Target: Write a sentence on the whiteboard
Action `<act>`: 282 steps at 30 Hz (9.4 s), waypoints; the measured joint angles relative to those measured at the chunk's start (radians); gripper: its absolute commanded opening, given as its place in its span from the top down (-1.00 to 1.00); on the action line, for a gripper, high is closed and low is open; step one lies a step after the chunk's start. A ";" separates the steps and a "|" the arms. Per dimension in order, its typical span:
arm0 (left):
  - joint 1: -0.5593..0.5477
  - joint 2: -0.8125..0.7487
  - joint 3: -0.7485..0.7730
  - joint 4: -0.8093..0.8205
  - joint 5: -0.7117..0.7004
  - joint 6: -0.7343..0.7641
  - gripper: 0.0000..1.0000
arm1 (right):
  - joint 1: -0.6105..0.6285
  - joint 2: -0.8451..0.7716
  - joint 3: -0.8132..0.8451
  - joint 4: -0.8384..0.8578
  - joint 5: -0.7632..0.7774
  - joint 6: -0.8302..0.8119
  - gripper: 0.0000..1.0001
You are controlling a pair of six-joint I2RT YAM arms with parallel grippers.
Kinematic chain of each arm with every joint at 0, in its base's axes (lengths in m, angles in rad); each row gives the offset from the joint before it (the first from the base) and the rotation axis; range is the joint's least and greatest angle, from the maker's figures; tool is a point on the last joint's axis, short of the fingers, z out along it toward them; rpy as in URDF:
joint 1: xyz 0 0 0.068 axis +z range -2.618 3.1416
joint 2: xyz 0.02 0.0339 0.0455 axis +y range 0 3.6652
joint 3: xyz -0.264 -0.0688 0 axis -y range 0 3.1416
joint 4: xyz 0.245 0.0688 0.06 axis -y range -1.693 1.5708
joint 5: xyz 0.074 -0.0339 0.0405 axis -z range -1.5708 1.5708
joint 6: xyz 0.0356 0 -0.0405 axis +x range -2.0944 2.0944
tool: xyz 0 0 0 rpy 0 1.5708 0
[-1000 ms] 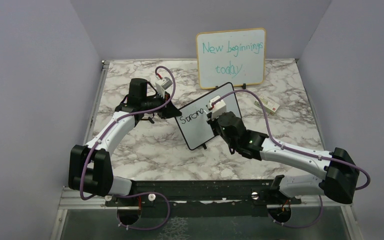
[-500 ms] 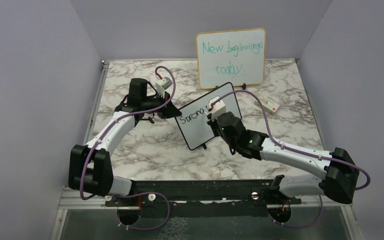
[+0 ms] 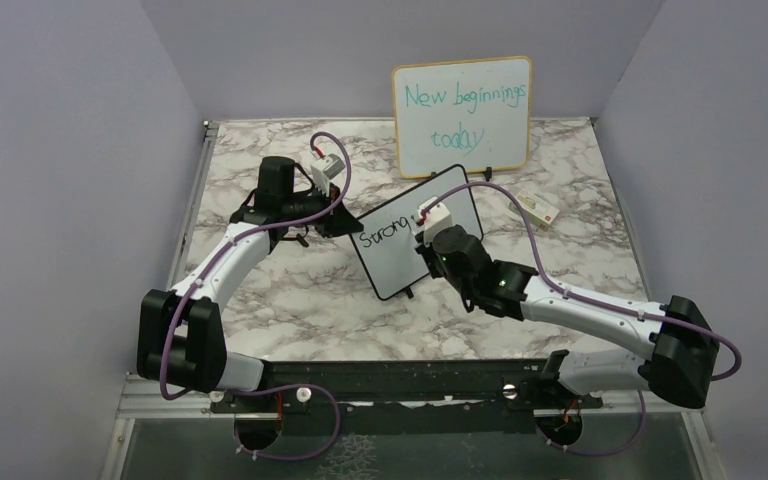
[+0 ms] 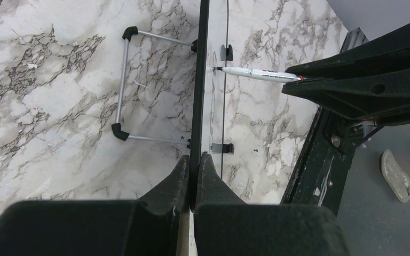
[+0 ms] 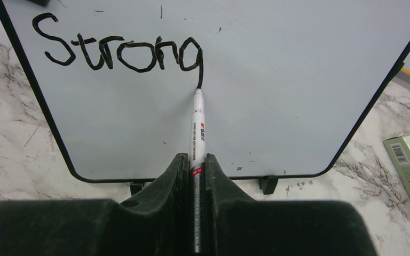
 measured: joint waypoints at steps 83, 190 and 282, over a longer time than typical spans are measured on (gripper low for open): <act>-0.005 0.001 0.012 -0.024 -0.009 0.012 1.00 | -0.224 -0.113 -0.078 0.128 -0.211 -0.006 0.99; -0.005 0.005 0.017 -0.031 -0.012 0.014 1.00 | -0.224 -0.081 -0.039 0.042 -0.268 -0.004 0.99; -0.005 0.009 0.023 -0.041 -0.018 0.017 1.00 | -0.224 -0.066 -0.035 0.101 -0.184 -0.003 0.99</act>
